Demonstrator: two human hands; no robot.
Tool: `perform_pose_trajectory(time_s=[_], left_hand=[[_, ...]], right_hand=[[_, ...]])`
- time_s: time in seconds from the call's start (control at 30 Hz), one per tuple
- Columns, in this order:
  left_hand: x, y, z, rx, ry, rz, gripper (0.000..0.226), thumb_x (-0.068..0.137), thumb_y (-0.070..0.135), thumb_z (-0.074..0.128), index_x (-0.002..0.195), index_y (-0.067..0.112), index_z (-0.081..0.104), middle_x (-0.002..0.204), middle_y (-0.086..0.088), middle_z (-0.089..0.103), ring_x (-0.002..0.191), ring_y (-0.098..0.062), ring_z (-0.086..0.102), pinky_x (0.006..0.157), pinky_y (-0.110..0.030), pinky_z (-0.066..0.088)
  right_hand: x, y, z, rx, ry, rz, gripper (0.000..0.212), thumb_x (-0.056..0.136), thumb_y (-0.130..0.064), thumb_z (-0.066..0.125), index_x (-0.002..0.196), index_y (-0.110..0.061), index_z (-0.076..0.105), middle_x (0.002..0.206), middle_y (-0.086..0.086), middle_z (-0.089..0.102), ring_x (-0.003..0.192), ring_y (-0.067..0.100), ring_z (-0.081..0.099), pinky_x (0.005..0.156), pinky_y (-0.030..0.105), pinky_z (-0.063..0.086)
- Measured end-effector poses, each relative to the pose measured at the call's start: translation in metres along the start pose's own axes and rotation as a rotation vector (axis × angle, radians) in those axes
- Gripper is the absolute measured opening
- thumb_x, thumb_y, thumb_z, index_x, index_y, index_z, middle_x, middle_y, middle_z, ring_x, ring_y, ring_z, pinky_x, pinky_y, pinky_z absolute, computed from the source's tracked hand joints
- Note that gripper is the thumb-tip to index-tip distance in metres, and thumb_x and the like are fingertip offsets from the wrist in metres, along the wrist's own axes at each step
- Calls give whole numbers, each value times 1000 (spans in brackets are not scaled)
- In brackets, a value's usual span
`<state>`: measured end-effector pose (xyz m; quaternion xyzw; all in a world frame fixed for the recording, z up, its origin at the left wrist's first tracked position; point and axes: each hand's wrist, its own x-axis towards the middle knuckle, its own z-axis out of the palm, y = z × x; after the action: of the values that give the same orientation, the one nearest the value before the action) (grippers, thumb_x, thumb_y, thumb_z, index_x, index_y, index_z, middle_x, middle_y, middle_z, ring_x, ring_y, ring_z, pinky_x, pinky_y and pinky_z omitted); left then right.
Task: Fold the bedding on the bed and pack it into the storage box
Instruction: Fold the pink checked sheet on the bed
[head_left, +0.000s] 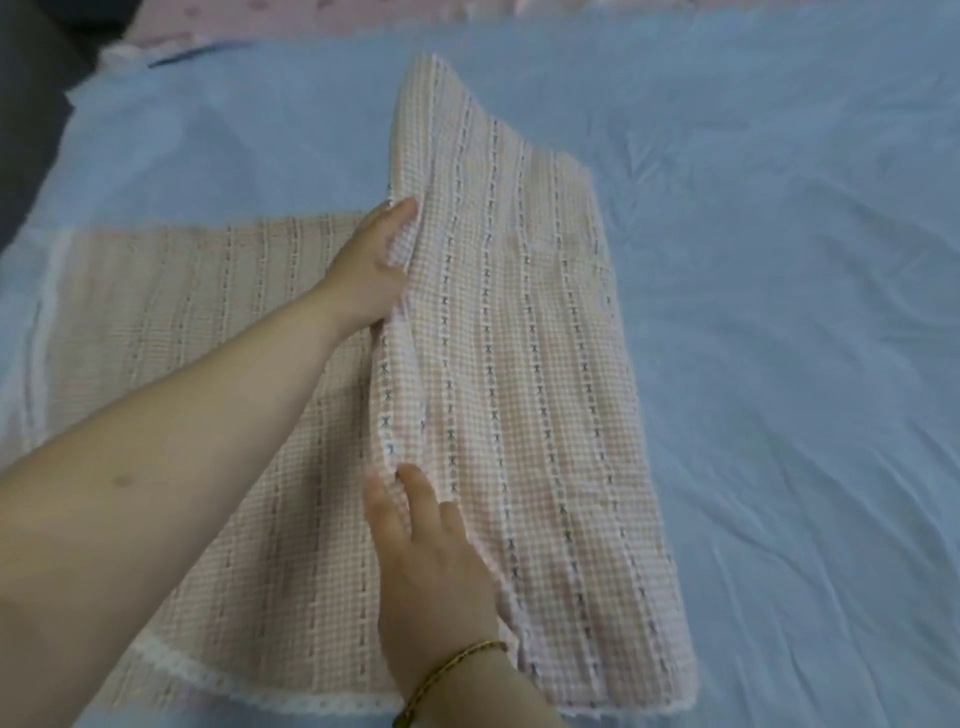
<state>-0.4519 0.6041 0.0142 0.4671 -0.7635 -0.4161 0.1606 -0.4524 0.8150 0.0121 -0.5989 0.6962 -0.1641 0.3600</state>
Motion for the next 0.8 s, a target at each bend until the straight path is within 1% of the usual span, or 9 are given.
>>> perform_pose_trajectory(time_s=[0.07,0.2,0.37,0.43,0.5,0.53,0.67,0.73,0.8], left_hand=[[-2,-35,-21,3,13,-23,62,90,-3,50,144,8,23,153,-6,17,140,-16,20,107,-13,12],[-6,-100,-48,11,9,-101,64,88,-6,51,144,7,23,153,-9,19,140,-19,23,112,-20,15],[-8,-152,-53,34,-22,-175,71,89,-2,51,147,14,15,154,-4,15,140,-16,19,100,-9,13],[-6,-162,-54,49,-17,-198,72,90,2,51,148,16,10,155,-4,13,141,-16,17,107,-15,12],[-6,-168,-53,28,-3,-235,73,92,13,51,149,18,6,156,-3,9,142,-18,14,112,-23,11],[-7,-170,-50,53,-16,-254,73,93,20,51,149,20,4,156,-3,3,143,-19,10,113,-27,9],[-23,-183,-33,530,-134,-268,69,94,51,31,147,29,-8,155,-5,-19,143,-21,-11,115,-39,-7],[-29,-194,-28,620,-154,-267,68,93,57,20,145,30,-14,154,-6,-19,143,-19,-14,114,-39,-12],[-30,-201,-28,642,-160,-256,67,93,56,18,145,30,-16,155,-6,-16,143,-18,-13,114,-38,-12]], right_hand=[[15,-22,25,57,-153,18,72,92,4,27,148,-25,-6,155,-3,-11,134,27,16,106,38,32],[44,-46,65,47,-209,4,71,92,5,29,148,-22,-4,155,-1,-8,133,28,16,107,35,30],[72,-55,103,16,-338,58,70,93,-2,36,148,-23,-2,155,-4,-5,135,28,16,109,39,30],[75,-53,114,-50,-268,31,60,94,-19,38,147,-23,11,156,-1,7,137,24,23,110,39,27],[77,-45,122,-162,-53,65,52,83,-43,36,131,-25,42,140,0,47,119,19,53,99,40,42],[80,-40,126,-212,2,112,53,75,-52,32,121,-30,46,127,-3,59,111,18,60,95,40,45],[83,-15,151,-352,25,96,54,77,-58,31,119,-27,45,124,4,61,117,31,54,97,54,23],[86,-5,163,-391,-8,96,51,92,-56,16,122,-26,44,125,5,61,121,32,46,102,57,15],[88,2,169,-388,-90,128,59,93,-55,2,123,-25,42,125,5,60,122,30,39,104,57,9]])
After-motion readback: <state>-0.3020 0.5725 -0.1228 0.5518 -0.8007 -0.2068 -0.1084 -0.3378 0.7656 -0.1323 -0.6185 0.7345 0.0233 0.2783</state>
